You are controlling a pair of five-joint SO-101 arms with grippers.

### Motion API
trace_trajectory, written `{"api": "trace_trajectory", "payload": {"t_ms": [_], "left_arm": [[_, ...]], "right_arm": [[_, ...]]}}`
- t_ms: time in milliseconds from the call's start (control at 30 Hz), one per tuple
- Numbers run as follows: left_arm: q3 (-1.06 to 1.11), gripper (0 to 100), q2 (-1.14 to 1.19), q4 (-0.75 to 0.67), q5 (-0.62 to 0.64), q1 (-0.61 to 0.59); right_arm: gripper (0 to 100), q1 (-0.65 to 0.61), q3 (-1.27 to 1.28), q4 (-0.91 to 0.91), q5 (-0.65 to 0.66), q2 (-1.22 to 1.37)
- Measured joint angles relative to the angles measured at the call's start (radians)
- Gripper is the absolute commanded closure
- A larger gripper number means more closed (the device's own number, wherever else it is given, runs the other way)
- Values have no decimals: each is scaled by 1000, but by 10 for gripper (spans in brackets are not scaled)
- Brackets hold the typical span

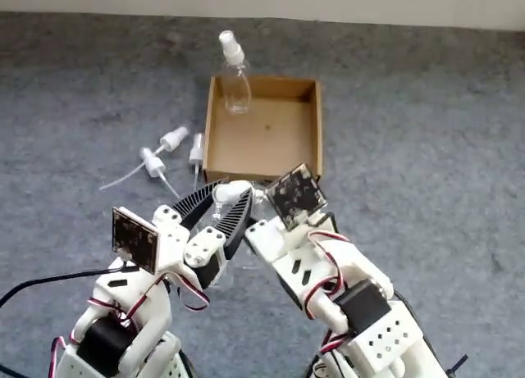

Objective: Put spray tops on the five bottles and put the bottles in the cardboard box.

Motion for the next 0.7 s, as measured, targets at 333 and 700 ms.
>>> {"api": "trace_trajectory", "payload": {"t_ms": [333,700], "left_arm": [[-135,864,0,133,-34,-54],[-222,864,0,152,-193,-143]], "right_arm": [[995,23,138,-129,-34,-72],[995,38,169,-155,-35,-74]]}}
